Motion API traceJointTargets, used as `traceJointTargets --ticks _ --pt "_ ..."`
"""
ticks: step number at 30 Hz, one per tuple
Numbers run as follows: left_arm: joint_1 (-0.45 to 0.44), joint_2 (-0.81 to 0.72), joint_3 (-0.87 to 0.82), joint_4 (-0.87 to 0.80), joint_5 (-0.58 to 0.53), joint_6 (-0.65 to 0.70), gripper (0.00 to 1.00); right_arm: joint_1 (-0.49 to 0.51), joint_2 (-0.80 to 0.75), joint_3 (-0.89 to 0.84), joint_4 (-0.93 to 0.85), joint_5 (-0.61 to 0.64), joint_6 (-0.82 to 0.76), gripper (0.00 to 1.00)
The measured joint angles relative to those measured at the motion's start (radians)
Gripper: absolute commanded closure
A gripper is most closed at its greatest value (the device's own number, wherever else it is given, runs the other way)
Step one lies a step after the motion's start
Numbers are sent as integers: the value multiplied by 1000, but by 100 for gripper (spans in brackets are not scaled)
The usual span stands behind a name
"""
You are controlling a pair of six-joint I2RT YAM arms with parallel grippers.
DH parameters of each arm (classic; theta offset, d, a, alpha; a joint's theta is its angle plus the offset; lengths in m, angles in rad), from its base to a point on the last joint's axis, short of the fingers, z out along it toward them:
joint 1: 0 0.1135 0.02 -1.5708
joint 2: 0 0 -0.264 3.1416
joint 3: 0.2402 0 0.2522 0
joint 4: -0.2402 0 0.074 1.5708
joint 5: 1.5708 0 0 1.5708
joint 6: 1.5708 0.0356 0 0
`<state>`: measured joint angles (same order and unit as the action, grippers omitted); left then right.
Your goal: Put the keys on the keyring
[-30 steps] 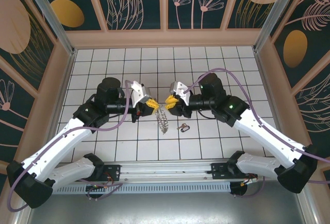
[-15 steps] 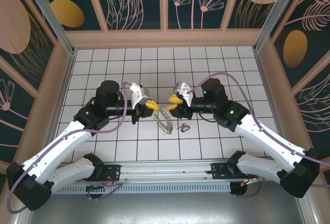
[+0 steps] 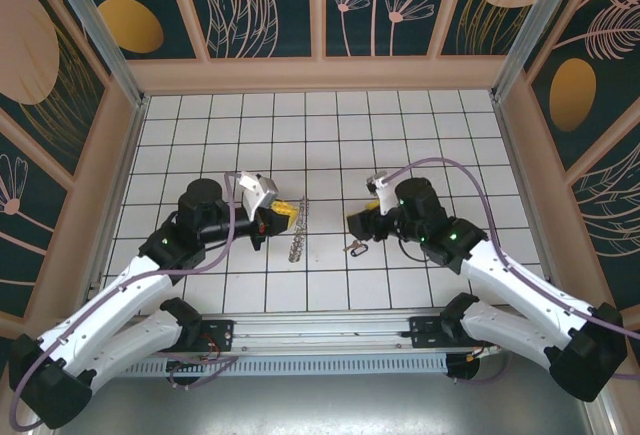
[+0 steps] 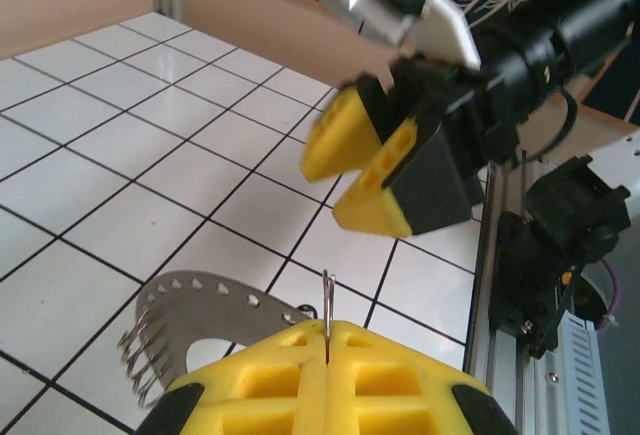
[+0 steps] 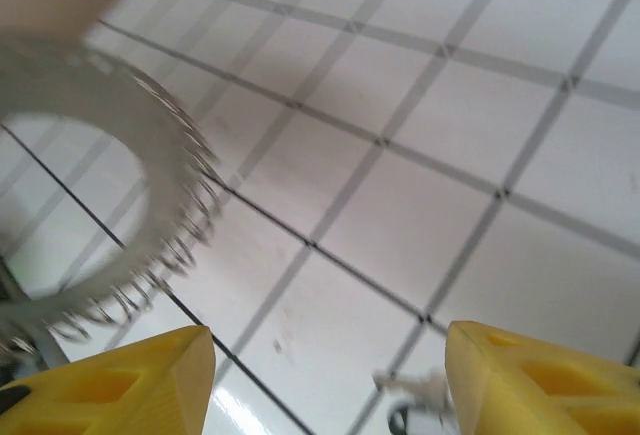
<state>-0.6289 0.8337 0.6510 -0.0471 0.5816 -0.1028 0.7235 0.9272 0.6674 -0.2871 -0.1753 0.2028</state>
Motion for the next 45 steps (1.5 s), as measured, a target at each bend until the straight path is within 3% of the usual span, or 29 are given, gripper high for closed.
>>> traceJointTargets --ticks 12,26,36,45 --pt "0 -101 -131 63 -97 -159 100 35 215 -18 -88 98 203 43" --pt "0 -142 -175 148 -45 -221 100 90 454 -19 -87 176 278 45" --pt "0 -153 -182 166 -33 -233 100 90 560 53 -152 240 256 65" --pt "0 -152 -188 171 -33 -237 100 94 559 56 -145 246 248 71"
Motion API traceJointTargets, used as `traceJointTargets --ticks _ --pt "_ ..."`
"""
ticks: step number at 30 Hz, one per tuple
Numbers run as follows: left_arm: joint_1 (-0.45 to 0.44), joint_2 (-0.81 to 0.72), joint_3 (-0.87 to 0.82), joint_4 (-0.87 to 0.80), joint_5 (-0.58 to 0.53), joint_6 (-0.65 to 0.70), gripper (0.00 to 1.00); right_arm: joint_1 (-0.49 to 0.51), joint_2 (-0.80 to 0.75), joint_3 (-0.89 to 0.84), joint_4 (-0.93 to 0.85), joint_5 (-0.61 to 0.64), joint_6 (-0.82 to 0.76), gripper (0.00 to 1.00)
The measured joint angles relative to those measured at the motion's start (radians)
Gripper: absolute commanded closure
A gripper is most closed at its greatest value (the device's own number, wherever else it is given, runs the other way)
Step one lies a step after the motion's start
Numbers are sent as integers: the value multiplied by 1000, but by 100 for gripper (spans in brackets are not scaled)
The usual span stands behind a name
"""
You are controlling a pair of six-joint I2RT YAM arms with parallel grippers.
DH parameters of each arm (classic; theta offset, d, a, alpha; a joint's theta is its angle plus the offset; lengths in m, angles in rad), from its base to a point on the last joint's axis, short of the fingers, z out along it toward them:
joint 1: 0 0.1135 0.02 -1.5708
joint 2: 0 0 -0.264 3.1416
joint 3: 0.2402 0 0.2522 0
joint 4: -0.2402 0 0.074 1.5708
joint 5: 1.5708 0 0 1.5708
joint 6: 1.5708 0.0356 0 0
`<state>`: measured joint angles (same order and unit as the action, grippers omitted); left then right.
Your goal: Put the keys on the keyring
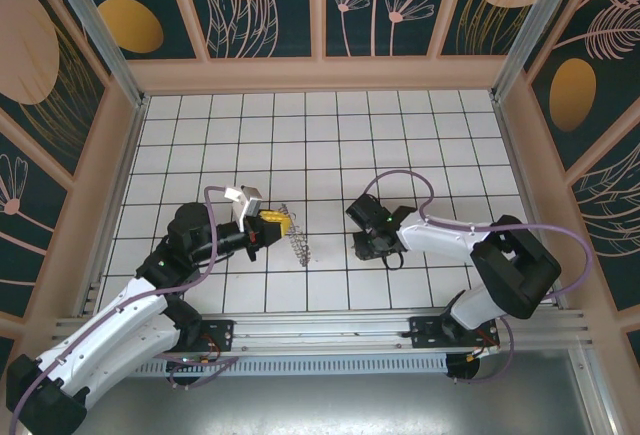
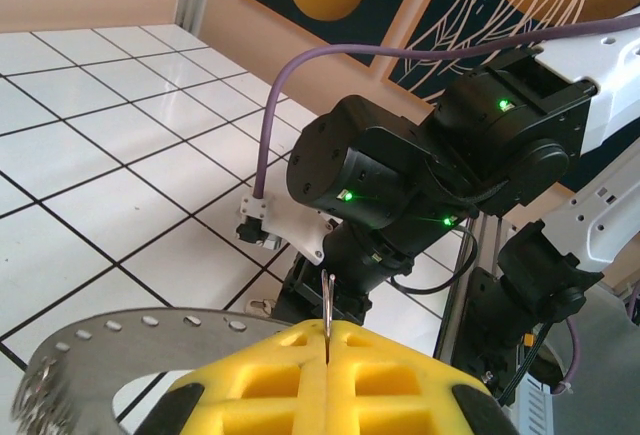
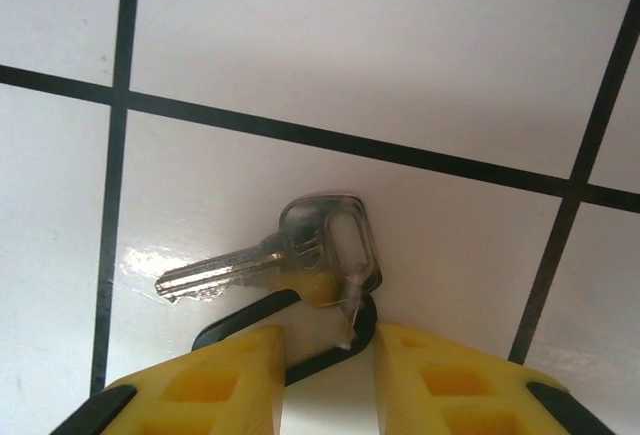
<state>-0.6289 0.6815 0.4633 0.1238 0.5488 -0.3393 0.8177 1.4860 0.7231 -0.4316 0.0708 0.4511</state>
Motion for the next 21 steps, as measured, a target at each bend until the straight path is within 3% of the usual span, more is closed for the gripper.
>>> traceJointTargets --ticks 11,16,21 --pt "0 0 0 0 0 0 100 52 2 -11 138 -65 16 67" --pt "0 4 0 0 0 0 100 60 -8 -2 135 -71 29 57" --pt "0 14 0 -1 -4 0 100 59 -39 27 90 -50 19 55"
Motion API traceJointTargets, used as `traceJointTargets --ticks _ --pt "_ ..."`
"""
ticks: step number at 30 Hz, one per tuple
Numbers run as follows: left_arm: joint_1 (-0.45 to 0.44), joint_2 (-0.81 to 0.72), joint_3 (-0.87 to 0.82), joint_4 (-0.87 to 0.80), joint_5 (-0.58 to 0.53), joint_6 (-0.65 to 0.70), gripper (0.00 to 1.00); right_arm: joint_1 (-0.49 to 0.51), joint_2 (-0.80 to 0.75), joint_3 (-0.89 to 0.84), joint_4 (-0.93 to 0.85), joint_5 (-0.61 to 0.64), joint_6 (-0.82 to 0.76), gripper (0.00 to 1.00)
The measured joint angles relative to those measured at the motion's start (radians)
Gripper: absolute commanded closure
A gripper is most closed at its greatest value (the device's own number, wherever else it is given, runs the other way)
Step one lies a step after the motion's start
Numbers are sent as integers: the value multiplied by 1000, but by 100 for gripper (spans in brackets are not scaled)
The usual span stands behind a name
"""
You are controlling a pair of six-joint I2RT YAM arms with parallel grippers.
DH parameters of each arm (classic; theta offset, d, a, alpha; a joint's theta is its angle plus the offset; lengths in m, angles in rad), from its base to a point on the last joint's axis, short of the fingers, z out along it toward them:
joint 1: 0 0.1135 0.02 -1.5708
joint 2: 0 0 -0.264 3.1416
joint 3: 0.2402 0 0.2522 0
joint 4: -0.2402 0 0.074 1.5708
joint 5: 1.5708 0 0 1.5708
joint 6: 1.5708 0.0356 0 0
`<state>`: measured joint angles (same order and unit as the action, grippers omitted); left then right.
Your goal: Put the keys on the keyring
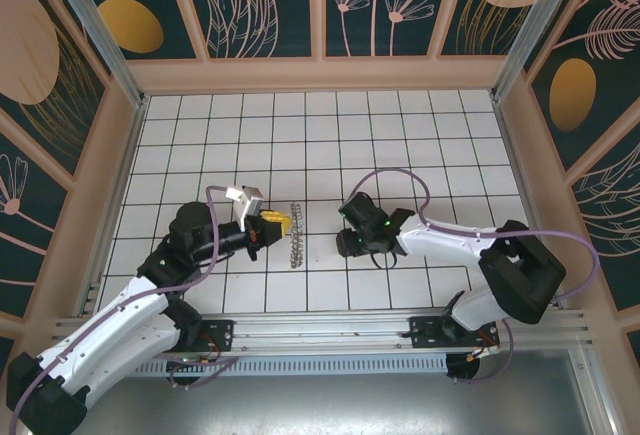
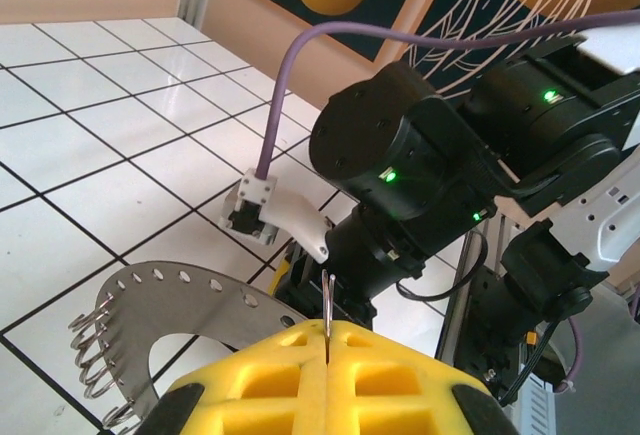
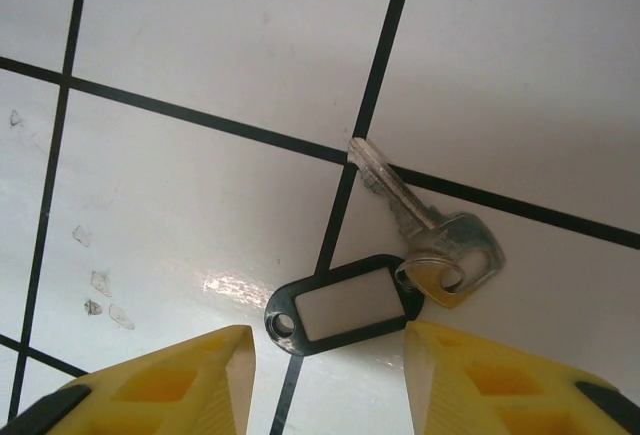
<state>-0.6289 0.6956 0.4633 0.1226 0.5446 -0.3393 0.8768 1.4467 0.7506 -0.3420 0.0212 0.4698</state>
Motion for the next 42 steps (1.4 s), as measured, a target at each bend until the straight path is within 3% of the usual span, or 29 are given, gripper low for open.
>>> traceJointTargets --ticks 11,19,33,42 --pt "0 1 0 -14 -5 0 100 -45 45 66 -68 35 -82 63" --pt "0 5 0 -15 -7 0 100 -80 61 75 -82 38 -135 53" --pt "0 10 0 -22 -7 0 100 -118 108 81 -6 -117 -234 53" --pt "0 10 0 -21 -6 -7 100 -118 108 76 6 -144 -237 53"
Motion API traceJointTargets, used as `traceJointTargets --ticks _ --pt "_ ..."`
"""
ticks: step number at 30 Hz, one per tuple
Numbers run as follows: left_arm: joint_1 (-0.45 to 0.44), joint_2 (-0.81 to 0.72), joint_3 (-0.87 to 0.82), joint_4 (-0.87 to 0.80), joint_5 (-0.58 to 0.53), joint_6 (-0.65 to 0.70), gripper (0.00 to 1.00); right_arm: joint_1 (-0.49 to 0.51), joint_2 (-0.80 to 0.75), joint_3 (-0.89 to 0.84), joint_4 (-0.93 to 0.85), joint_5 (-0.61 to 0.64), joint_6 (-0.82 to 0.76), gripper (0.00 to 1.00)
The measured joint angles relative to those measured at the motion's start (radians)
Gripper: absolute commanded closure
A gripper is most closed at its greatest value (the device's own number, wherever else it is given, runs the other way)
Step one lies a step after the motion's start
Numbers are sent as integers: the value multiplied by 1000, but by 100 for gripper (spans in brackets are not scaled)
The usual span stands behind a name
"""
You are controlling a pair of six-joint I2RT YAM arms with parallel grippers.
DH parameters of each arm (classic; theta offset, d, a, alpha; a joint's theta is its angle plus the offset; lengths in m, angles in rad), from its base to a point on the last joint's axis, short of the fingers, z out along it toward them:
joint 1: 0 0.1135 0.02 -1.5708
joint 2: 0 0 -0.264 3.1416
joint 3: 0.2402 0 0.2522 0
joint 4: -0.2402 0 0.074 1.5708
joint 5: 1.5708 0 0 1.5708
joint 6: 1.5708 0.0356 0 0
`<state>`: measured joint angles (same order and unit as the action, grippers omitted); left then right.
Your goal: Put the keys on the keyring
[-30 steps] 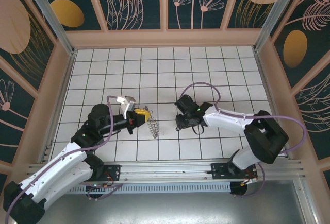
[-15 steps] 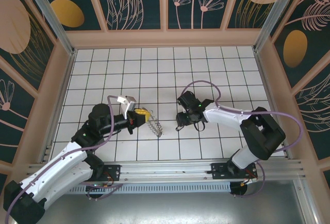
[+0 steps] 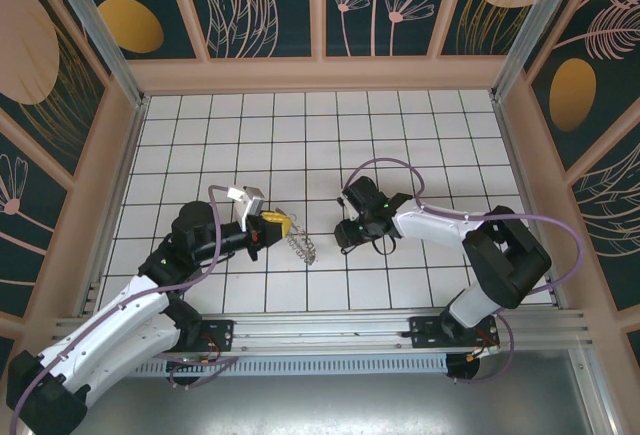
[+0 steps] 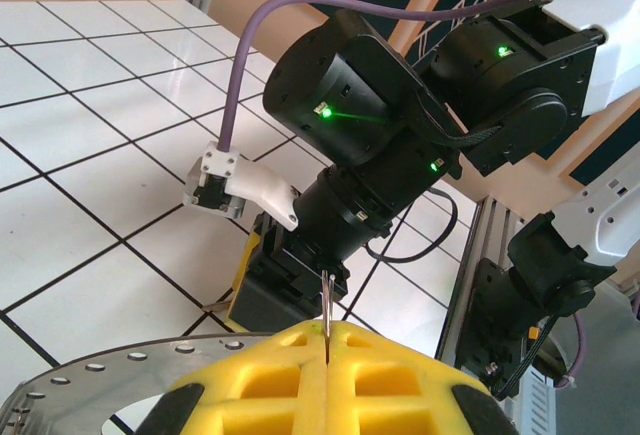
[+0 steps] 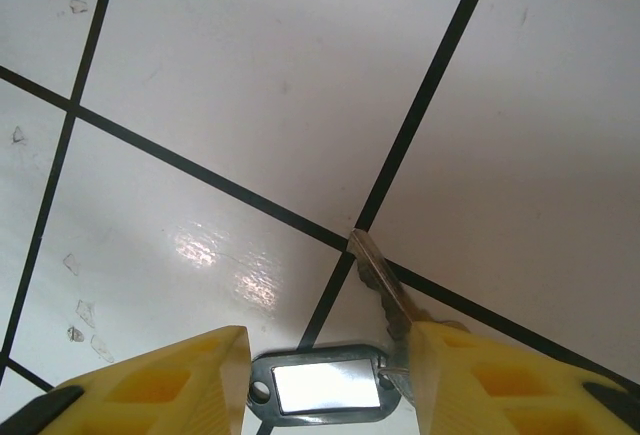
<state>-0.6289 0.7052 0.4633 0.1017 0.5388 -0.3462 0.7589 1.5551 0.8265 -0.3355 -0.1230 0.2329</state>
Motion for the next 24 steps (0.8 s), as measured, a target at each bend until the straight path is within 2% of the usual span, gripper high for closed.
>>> traceJointTargets --ticks 24 --pt "0 -4 -5 8 3 -8 100 0 3 -31 -2 1 15 55"
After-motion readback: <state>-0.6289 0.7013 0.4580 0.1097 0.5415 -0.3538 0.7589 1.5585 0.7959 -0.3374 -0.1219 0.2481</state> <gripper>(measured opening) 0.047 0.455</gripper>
